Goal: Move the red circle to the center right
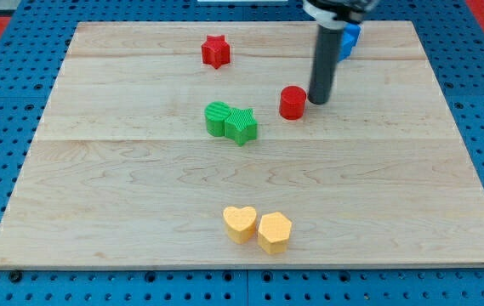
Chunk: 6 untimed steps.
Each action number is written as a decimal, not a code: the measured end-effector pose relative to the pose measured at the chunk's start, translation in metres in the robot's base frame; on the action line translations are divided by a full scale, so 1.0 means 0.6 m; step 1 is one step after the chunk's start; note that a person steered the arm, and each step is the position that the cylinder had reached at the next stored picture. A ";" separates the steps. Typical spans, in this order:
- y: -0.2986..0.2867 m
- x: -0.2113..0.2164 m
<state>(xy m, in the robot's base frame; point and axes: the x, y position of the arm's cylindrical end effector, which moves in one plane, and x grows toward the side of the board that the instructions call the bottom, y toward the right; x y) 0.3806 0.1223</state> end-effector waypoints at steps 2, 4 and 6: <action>-0.078 -0.092; -0.081 0.055; -0.012 0.051</action>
